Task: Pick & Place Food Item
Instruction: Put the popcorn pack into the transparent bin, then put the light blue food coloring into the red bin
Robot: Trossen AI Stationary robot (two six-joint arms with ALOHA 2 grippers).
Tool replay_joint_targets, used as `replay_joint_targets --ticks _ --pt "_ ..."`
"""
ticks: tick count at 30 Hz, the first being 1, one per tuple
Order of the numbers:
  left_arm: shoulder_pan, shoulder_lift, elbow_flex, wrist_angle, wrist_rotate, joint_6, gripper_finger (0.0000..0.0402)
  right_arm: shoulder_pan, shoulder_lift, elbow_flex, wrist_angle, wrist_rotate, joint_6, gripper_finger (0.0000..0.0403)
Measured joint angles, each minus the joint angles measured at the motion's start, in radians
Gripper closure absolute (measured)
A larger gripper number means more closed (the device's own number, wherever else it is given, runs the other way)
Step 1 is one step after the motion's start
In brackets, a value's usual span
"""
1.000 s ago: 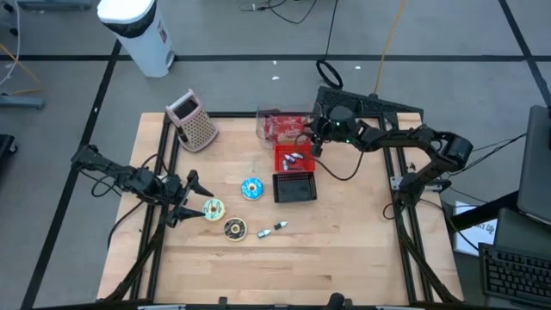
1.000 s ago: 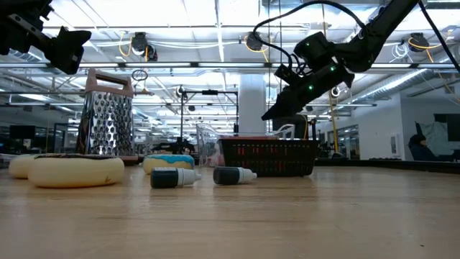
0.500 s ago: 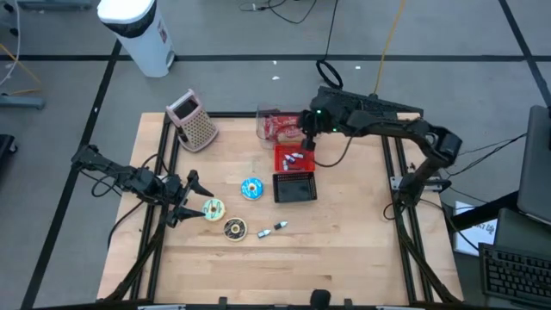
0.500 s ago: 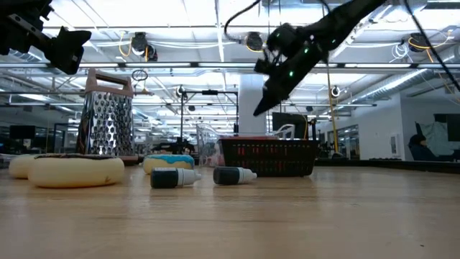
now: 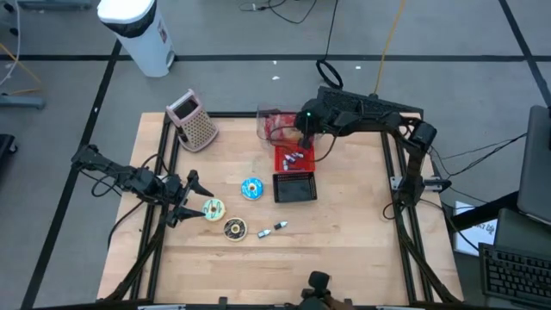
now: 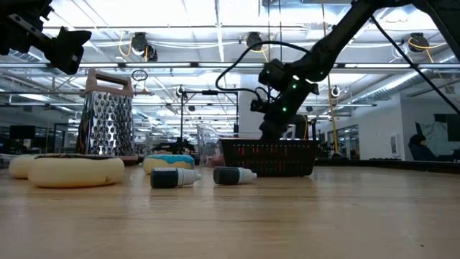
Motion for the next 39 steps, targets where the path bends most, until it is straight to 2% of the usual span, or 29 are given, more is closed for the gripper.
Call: replay_joint_targets --ticks 8,14,22,30,34,36,39 --pt "0.000 0.000 0.000 0.000 0.000 0.000 0.0091 0.004 -0.022 -0.002 0.042 -0.001 -0.009 0.0403" --pt "0.000 0.000 0.000 0.000 0.000 0.000 0.0091 0.040 -0.108 -0.001 0.066 0.001 0.012 0.0403" --pt "0.000 0.000 0.000 0.000 0.000 0.000 0.0091 0.133 -0.309 -0.042 0.024 -0.005 0.168 0.0403" --pt "0.000 0.000 0.000 0.000 0.000 0.000 0.0091 0.310 -0.552 -0.213 0.038 -0.008 0.267 0.0403" --pt "0.000 0.000 0.000 0.000 0.000 0.000 0.0091 0.425 -0.644 -0.345 0.161 -0.008 0.348 0.0403" --pt "0.000 0.000 0.000 0.000 0.000 0.000 0.0091 0.487 -0.671 -0.424 0.278 -0.012 0.390 0.0402" --pt "0.000 0.000 0.000 0.000 0.000 0.000 0.0091 0.574 -0.678 -0.540 0.512 -0.084 0.428 0.0401"
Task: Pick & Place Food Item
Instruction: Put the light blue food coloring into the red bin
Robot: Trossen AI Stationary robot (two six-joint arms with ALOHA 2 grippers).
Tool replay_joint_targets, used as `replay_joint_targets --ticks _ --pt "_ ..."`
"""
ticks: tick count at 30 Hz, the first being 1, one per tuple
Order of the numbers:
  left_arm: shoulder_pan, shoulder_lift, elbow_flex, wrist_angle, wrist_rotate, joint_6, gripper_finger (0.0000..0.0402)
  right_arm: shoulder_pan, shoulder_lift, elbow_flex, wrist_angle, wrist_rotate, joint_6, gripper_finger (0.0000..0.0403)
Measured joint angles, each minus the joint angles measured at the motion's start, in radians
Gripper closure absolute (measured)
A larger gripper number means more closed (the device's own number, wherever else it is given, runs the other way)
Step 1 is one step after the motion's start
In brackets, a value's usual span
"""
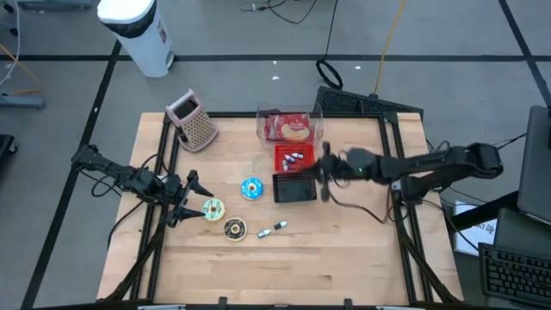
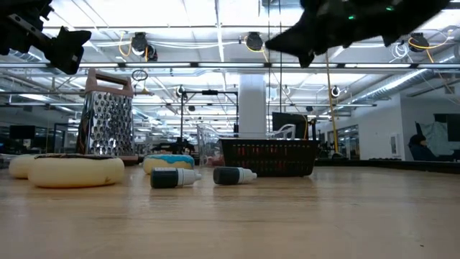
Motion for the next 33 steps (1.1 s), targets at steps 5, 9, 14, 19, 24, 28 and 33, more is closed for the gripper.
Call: replay_joint_targets --ticks 5,9,14,19,24,28,33 --pt "0.000 0.000 0.000 0.000 0.000 0.000 0.0091 0.159 0.051 -0.079 0.190 -0.036 0.002 0.0399" --pt "0.000 0.000 0.000 0.000 0.000 0.000 0.0091 0.288 0.128 -0.064 0.185 0.061 -0.024 0.0377" --pt "0.000 0.000 0.000 0.000 0.000 0.000 0.0091 0.409 0.259 -0.012 0.184 0.085 0.000 0.0292" --pt "0.000 0.000 0.000 0.000 0.000 0.000 0.0091 0.445 0.393 0.062 0.126 0.168 0.000 0.0207" --pt "0.000 0.000 0.000 0.000 0.000 0.000 0.0091 0.393 0.515 0.144 0.033 0.184 -0.013 0.0181" --pt "0.000 0.000 0.000 0.000 0.000 0.000 0.0091 0.340 0.597 0.182 0.007 0.176 -0.025 0.0183" --pt "0.000 0.000 0.000 0.000 0.000 0.000 0.0091 0.296 0.659 0.195 0.005 0.078 -0.028 0.0197"
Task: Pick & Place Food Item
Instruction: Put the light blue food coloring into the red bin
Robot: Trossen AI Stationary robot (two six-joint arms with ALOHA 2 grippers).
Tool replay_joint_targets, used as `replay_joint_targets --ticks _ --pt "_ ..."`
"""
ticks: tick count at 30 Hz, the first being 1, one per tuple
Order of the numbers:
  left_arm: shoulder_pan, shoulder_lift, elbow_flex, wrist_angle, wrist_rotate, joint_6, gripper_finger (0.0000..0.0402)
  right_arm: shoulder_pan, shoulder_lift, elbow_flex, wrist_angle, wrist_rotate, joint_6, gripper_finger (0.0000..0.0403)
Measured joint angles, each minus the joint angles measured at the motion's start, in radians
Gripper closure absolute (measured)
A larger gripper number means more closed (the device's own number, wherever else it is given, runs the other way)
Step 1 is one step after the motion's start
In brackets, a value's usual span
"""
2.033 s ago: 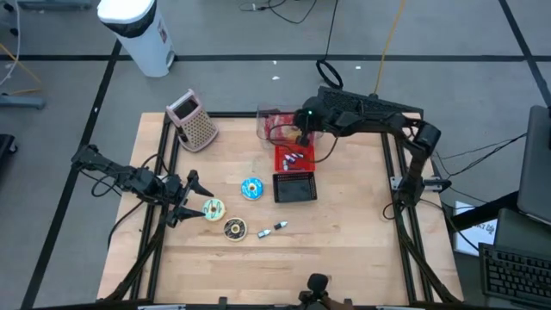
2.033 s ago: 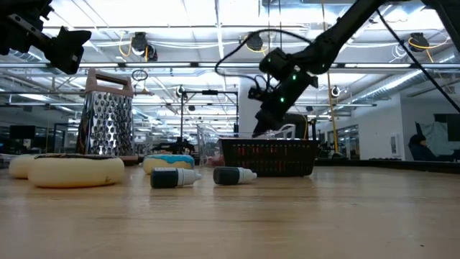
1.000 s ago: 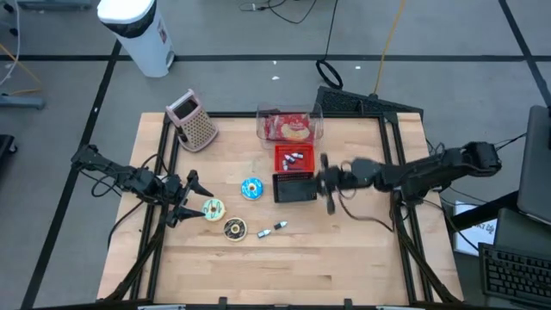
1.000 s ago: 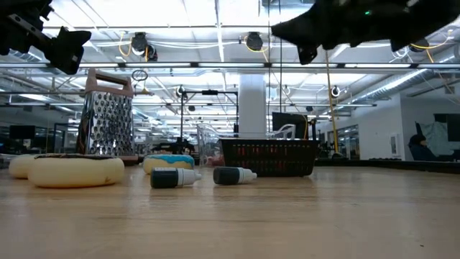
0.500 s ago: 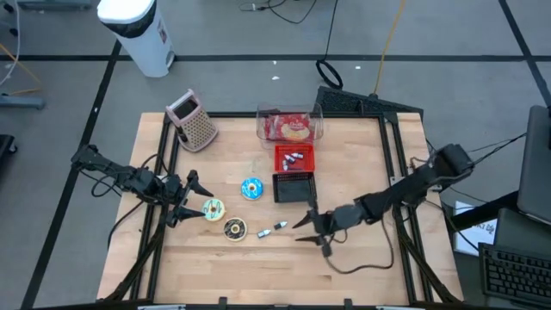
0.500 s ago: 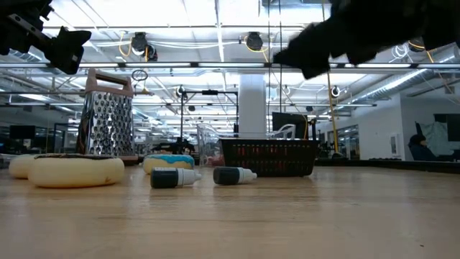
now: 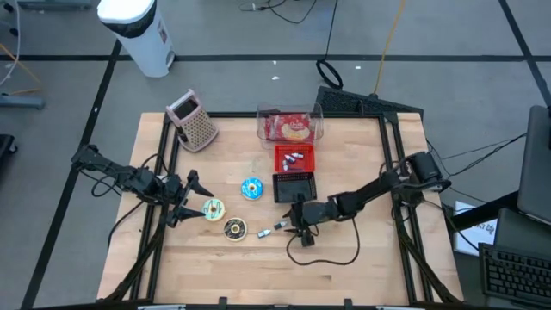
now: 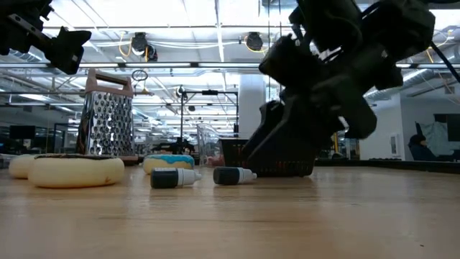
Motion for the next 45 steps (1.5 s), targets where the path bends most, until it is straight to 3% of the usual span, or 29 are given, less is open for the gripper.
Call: replay_joint_targets --ticks 18,35,45 --pt "0.000 0.000 0.000 0.000 0.000 0.000 0.0091 -0.005 0.064 0.001 0.040 -0.002 -0.019 0.0259" --pt "0.000 0.000 0.000 0.000 0.000 0.000 0.0091 -0.005 0.065 0.000 0.059 0.001 -0.019 0.0346" --pt "0.000 0.000 0.000 0.000 0.000 0.000 0.0091 -0.005 0.065 0.000 0.059 0.001 -0.033 0.0347"
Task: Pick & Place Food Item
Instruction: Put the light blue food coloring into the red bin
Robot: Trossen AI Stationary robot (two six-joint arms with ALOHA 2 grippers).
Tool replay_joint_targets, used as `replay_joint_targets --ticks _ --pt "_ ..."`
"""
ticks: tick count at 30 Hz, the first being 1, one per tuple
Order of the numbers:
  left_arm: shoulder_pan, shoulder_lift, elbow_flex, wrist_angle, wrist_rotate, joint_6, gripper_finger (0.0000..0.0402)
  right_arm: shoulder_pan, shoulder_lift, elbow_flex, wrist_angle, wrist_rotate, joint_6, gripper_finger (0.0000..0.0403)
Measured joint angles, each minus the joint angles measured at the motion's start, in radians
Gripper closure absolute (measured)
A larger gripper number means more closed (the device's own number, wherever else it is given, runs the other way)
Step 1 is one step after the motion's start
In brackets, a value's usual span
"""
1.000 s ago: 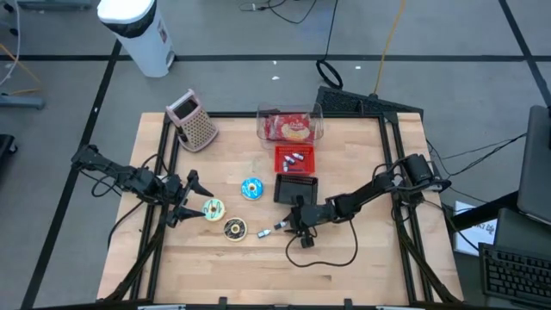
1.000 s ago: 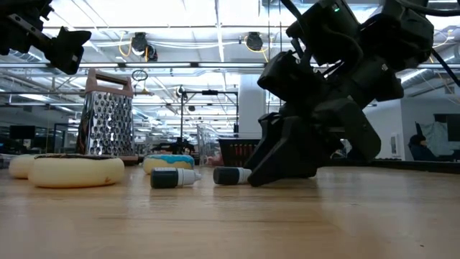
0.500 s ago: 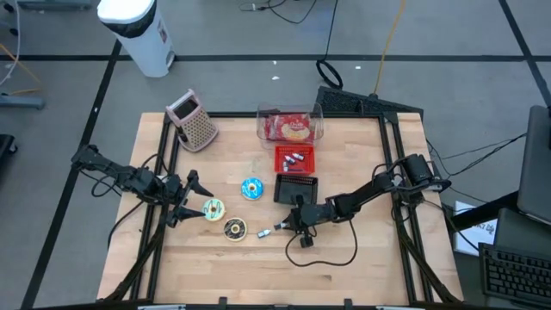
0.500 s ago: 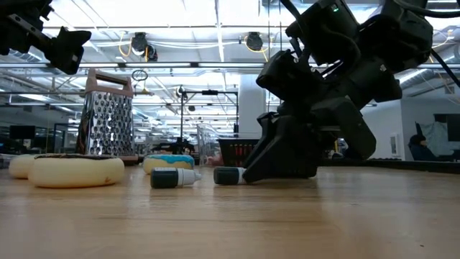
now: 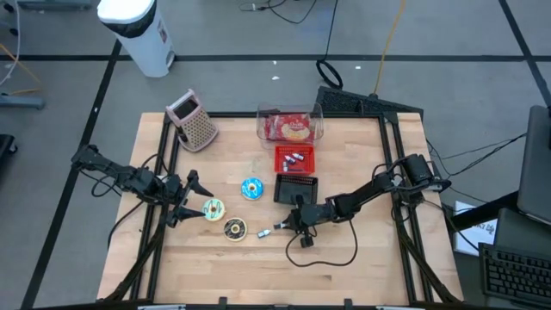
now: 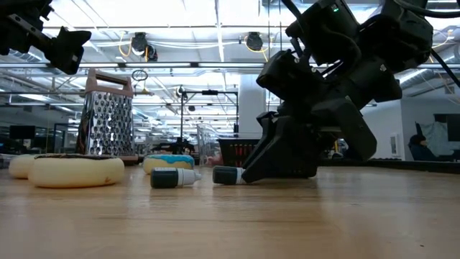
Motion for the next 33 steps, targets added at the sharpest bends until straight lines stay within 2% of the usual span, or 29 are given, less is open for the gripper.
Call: replay_joint_targets --ticks 17,26,33 --pt "0.000 0.000 0.000 0.000 0.000 0.000 0.0091 0.002 -0.031 0.000 0.005 -0.001 -0.002 0.0349" --pt "0.000 0.000 0.000 0.000 0.000 0.000 0.0091 0.009 -0.147 -0.001 -0.041 -0.003 -0.003 0.0349" --pt "0.000 0.000 0.000 0.000 0.000 0.000 0.0091 0.016 -0.261 -0.001 -0.162 -0.003 -0.002 0.0349"
